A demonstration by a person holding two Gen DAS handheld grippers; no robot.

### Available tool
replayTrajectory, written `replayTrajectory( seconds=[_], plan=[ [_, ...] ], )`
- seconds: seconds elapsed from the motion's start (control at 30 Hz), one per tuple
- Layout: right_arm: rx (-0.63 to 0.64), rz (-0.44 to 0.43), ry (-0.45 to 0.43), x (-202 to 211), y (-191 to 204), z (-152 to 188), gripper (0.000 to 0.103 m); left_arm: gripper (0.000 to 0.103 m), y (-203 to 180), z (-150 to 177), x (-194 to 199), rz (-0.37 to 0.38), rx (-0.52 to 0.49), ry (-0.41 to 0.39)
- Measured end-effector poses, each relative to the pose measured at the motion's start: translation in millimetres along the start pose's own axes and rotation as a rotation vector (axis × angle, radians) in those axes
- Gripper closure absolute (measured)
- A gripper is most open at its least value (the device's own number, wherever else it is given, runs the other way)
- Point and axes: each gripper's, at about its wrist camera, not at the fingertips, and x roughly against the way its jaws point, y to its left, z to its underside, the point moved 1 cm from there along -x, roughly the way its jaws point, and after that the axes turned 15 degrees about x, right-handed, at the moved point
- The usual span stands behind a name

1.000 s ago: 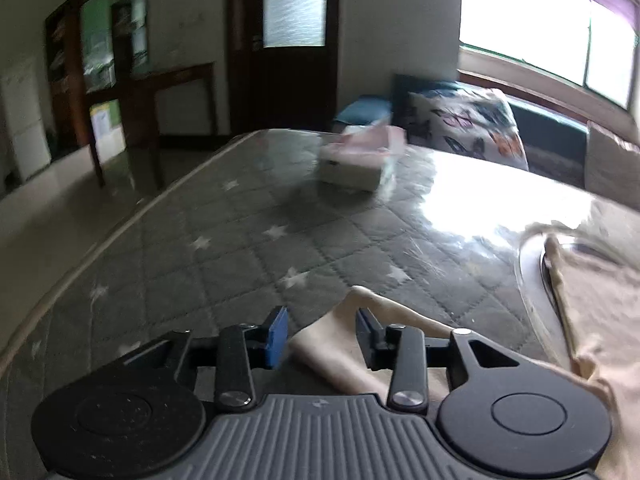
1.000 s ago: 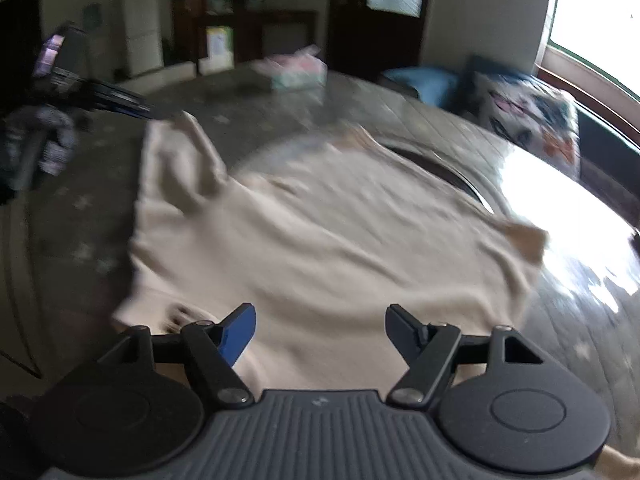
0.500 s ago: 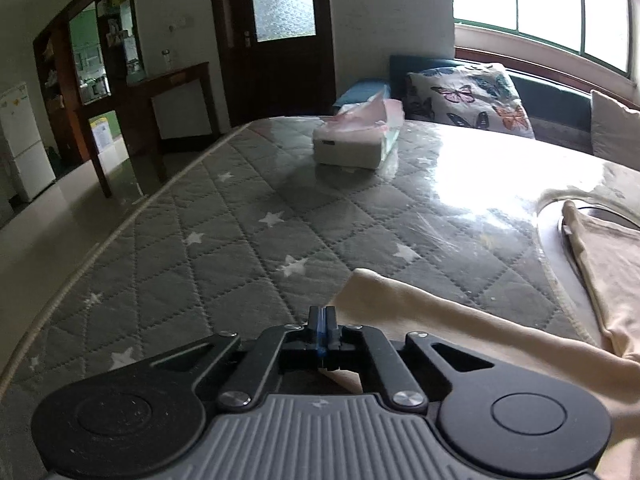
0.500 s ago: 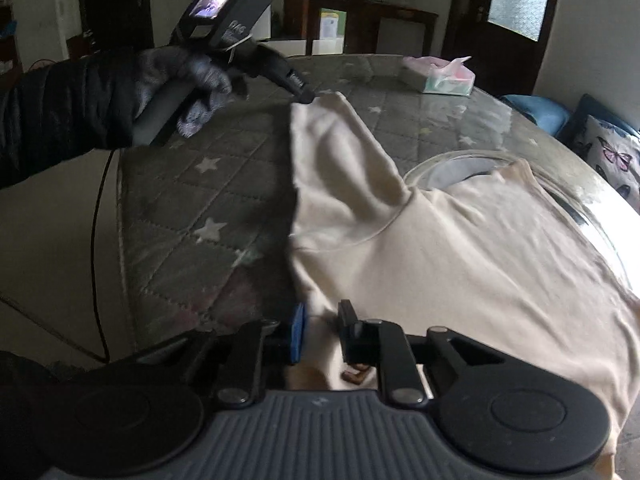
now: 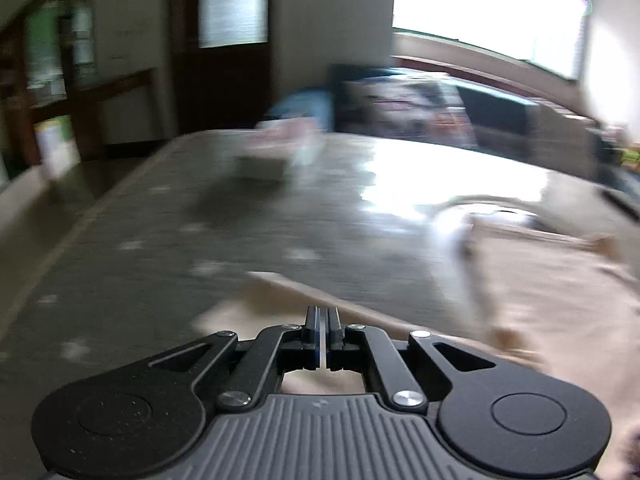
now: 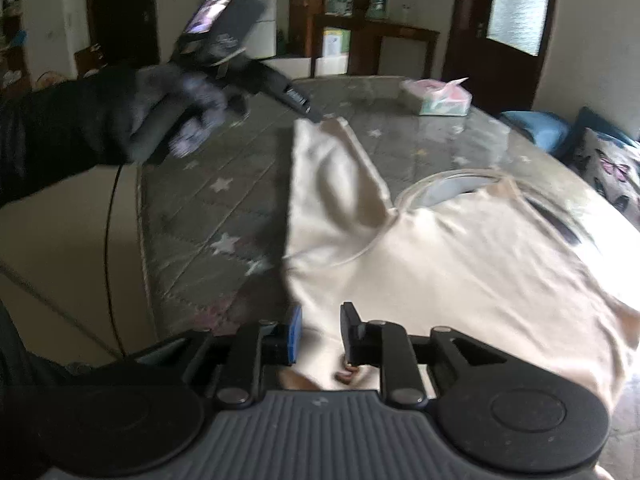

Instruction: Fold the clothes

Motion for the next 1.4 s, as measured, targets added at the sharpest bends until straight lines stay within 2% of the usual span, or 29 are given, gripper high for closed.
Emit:
replayTrajectory(
  seconds=[0.1,0.2,0.33,0.47,0.57,0.67,0.8,0.97,1.07,1.2,1.4],
  plan=[
    [-0.046,0.055,0.019,8.3,-13.2,8.6,0.074,0.100,-33.6,12.7,4.7,0.140,-0.056,0.045],
    [-0.105,0.118,0.050,13.4,-28.6,23.2,0.074,0.100,-63.8,25.1,6.1,0.261,-0.111,0.077],
    [-0.213,0.220,0.101,17.8,-53.7,51.4,0.074,0.100,-90.2,42.3,-4.5,0.341,-0.168,0.127],
    [-0.300,0.285,0.136,19.8,-71.2,75.6,0.074,0.100,-93.0,56.7,-20.1,0.273,-0.175,0.181],
    [-0.345,0.304,0.154,25.9,-78.1,90.8,0.069,0.101,-80.2,56.6,-20.8,0.235,-0.137,0.181],
    [-0.353,0.315,0.162,33.6,-82.9,97.1,0.069,0.101,-74.0,49.3,-17.3,0.229,-0.120,0.176],
    [-0.363,0.346,0.136,34.8,-96.8,92.4,0.069,0.100,-84.7,40.6,-24.3,0.234,-0.131,0.164],
    [-0.442,0.364,0.122,18.8,-127.2,97.1,0.069,0.100,-84.9,36.5,-42.7,0.196,-0.119,0.197],
    [-0.462,0.375,0.148,14.3,-138.0,104.3,0.069,0.100,-81.4,32.3,-41.6,0.198,-0.117,0.194],
    [-0.475,0.391,0.136,18.1,-151.4,104.4,0.069,0.100,-90.2,23.4,-51.5,0.195,-0.133,0.190],
    [-0.512,0.391,0.132,-1.5,-184.5,105.0,0.069,0.100,-96.1,14.6,-76.7,0.166,-0.155,0.228]
  ],
)
